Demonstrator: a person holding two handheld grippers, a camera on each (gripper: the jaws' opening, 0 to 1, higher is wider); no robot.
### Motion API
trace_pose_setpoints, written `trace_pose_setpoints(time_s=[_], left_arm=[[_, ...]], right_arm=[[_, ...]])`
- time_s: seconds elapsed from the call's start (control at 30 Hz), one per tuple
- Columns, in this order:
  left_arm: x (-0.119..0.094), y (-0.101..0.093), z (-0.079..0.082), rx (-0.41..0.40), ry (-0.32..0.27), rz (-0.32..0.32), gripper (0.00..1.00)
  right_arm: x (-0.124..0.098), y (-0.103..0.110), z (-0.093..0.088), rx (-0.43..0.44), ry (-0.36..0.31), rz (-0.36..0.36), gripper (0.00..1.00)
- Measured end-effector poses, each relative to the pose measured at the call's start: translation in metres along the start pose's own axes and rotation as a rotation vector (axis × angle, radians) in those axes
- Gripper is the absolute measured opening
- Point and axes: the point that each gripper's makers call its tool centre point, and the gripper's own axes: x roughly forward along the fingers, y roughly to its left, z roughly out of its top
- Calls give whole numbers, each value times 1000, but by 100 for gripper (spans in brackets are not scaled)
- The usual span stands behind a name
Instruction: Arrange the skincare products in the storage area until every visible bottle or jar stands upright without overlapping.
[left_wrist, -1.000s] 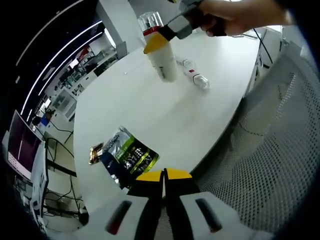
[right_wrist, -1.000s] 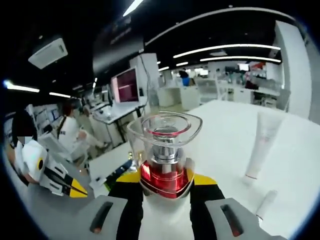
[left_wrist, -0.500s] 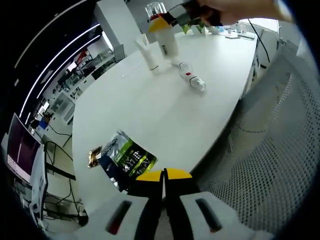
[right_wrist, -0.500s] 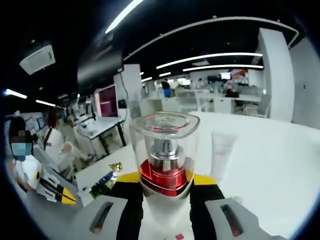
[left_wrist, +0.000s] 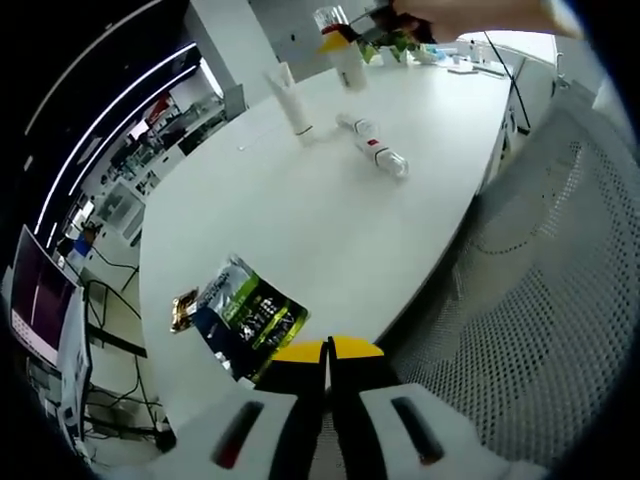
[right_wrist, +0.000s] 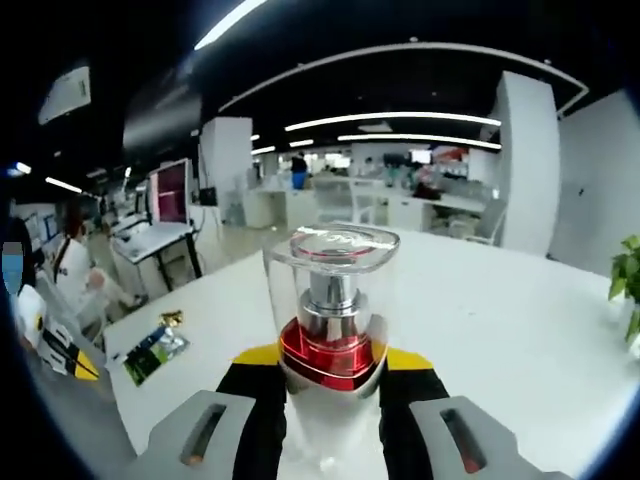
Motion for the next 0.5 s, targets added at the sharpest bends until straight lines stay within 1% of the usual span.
trace_pose_setpoints(time_s=[0.07, 0.13, 0.23, 0.33, 0.5], left_arm=[[0, 0, 0, -1, 2, -1, 0], [1, 0, -2, -3, 9, -4, 0], [2, -2, -3, -4, 15, -10, 0], [3, -3, -4, -6, 23, -16, 0], [4, -4, -6, -10, 34, -22, 0]], right_arm=[[4, -6, 1, -1, 3, -6, 31], [13, -18, 3, -14, 9, -18, 31], [24, -29, 4, -23, 11, -23, 31], [35, -39, 0, -23, 15, -23, 30], [52, -57, -12, 7, 33, -23, 30]])
